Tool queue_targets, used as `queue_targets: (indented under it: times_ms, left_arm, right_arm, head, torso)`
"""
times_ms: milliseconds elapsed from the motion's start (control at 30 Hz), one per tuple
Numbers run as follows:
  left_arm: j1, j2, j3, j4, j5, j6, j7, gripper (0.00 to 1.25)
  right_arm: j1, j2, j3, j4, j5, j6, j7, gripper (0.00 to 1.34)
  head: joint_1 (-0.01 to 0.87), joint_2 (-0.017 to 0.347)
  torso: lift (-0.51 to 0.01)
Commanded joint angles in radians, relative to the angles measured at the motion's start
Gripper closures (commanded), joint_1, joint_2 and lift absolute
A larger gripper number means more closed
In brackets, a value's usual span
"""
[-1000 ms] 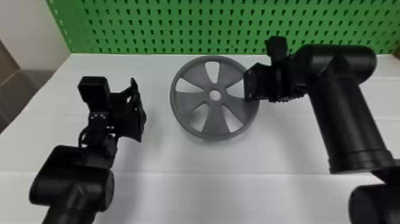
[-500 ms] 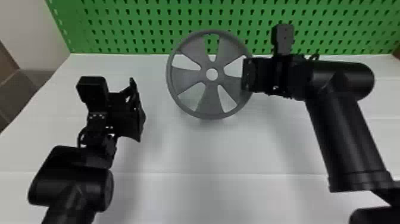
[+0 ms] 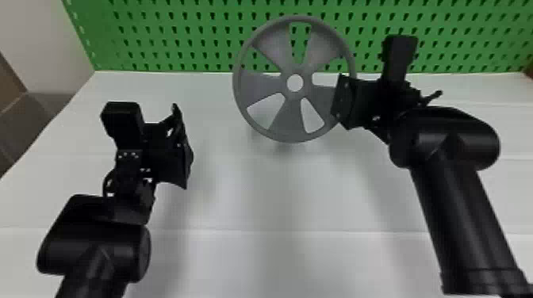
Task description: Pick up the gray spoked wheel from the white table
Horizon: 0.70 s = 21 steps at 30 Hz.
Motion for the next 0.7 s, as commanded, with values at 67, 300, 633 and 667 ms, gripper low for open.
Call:
queue_targets:
  times_ms: [67,300,633,667]
  left_arm:
    - [0.002,0.0,0.001,-0.002,0.004,-0.003,0.0,0.37]
    - [0.0,0.0,0.001,0.0,0.01,-0.006,0.0,0.37]
    - [0.0,0.0,0.001,-0.002,0.021,-0.011,0.008,0.37]
    - [0.0,0.0,0.001,-0.002,0.021,-0.011,0.009,0.37]
  right_arm:
    - [0.055,0.003,-0.019,-0.024,0.033,-0.145,0.002,1.1]
    - [0.105,0.003,-0.012,-0.024,0.043,-0.312,0.0,1.1]
    - [0.167,0.003,-0.024,-0.024,0.099,-0.487,0.0,1.14]
    - [0.171,0.003,-0.025,-0.024,0.107,-0.501,0.0,1.14]
  head:
    - [0.782,0.057]
    - [0.782,0.057]
    - [0.782,0.057]
    - [0.782,0.057]
  torso:
    - [-0.097]
    - [-0.097]
    - [-0.097]
    - [-0.097]
